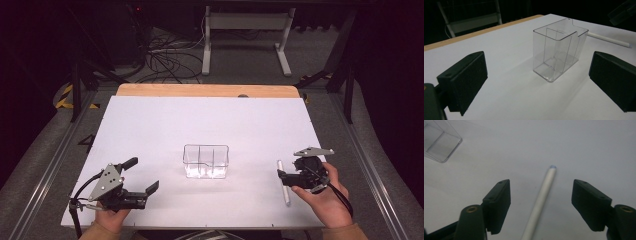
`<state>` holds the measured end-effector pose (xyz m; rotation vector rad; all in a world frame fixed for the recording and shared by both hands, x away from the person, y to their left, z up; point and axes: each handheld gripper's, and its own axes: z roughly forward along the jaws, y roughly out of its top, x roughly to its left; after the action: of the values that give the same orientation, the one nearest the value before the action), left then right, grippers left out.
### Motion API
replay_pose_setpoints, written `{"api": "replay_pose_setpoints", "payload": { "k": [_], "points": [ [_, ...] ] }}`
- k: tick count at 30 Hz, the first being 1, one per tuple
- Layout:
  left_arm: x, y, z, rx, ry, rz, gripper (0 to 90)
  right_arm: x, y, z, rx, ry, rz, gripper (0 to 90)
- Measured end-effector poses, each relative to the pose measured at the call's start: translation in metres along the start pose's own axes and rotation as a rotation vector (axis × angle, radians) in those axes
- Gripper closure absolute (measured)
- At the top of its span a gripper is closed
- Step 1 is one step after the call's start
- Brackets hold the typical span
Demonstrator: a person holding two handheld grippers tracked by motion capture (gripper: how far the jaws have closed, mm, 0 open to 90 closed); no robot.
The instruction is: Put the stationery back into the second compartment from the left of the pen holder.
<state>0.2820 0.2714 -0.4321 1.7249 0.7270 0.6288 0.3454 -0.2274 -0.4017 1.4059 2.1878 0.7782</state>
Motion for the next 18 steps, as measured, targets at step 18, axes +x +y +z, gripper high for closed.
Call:
{"api": "replay_pose_setpoints", "payload": {
  "k": [18],
  "points": [
    [0.002,-0.001,-0.001,-0.003,-0.002,-0.003,2.8,0.001,0.014,0.029,0.281,-0.039,0.179,41.6]
  ]
}}
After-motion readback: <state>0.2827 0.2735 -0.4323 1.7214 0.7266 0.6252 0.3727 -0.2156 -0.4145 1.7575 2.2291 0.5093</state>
